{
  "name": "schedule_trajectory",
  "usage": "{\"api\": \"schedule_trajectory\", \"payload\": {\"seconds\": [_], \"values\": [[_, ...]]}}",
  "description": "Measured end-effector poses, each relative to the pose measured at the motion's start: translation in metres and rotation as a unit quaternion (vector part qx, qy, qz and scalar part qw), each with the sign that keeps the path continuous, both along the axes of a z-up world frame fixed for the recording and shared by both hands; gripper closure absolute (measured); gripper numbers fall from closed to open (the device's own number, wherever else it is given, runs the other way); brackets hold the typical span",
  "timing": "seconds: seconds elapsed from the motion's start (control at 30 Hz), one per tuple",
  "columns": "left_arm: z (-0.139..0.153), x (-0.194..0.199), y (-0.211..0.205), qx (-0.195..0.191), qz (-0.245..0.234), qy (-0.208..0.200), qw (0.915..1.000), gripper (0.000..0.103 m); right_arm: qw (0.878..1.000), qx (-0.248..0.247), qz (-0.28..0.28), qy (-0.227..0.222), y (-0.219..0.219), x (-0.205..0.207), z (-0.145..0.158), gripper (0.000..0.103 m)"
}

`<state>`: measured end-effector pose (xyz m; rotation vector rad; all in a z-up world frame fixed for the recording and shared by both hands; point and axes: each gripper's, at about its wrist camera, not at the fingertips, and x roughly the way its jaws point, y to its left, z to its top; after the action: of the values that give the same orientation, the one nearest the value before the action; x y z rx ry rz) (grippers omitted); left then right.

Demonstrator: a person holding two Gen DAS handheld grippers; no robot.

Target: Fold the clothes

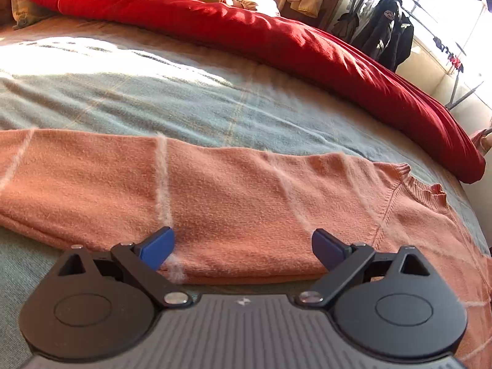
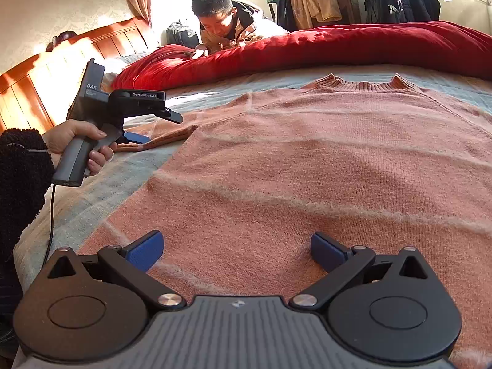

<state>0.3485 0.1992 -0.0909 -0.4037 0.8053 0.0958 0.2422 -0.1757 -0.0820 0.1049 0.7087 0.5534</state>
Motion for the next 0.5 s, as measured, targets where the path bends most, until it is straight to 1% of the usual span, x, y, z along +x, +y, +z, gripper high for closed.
{"api": "schedule_trajectory", "payload": {"seconds": [0.13, 0.2, 0.23, 0.3, 0.37, 0.43, 0.5], "values": [[0.009, -0.011, 0.024, 0.030, 0.046, 0.010, 0.9985, 0.007, 1.000, -0.006, -0.002, -0.002, 0.001, -0.001, 0.000, 0.000], [0.017, -0.006, 0.028, 0.038, 0.067, 0.027, 0.9967, 0.008, 1.000, -0.006, -0.002, -0.002, 0.001, 0.000, 0.000, 0.000], [0.023, -0.002, 0.026, 0.038, 0.059, 0.022, 0.9973, 0.008, 1.000, -0.004, -0.003, -0.001, 0.001, 0.001, 0.000, 0.000], [0.034, 0.004, 0.015, 0.047, 0.029, -0.008, 0.9985, 0.007, 1.000, 0.002, -0.005, 0.002, -0.001, 0.002, 0.000, 0.000], [0.038, 0.016, 0.006, 0.051, 0.006, -0.021, 0.9985, 0.007, 1.000, 0.003, -0.005, 0.002, -0.001, 0.002, 0.000, 0.000], [0.029, 0.023, 0.009, 0.049, 0.014, -0.006, 0.9987, 0.007, 1.000, 0.003, -0.004, 0.002, -0.001, 0.002, 0.000, 0.000], [0.015, 0.024, 0.021, 0.059, 0.042, 0.019, 0.9972, 0.007, 1.000, 0.004, -0.004, 0.004, -0.002, 0.003, 0.001, 0.000]]}}
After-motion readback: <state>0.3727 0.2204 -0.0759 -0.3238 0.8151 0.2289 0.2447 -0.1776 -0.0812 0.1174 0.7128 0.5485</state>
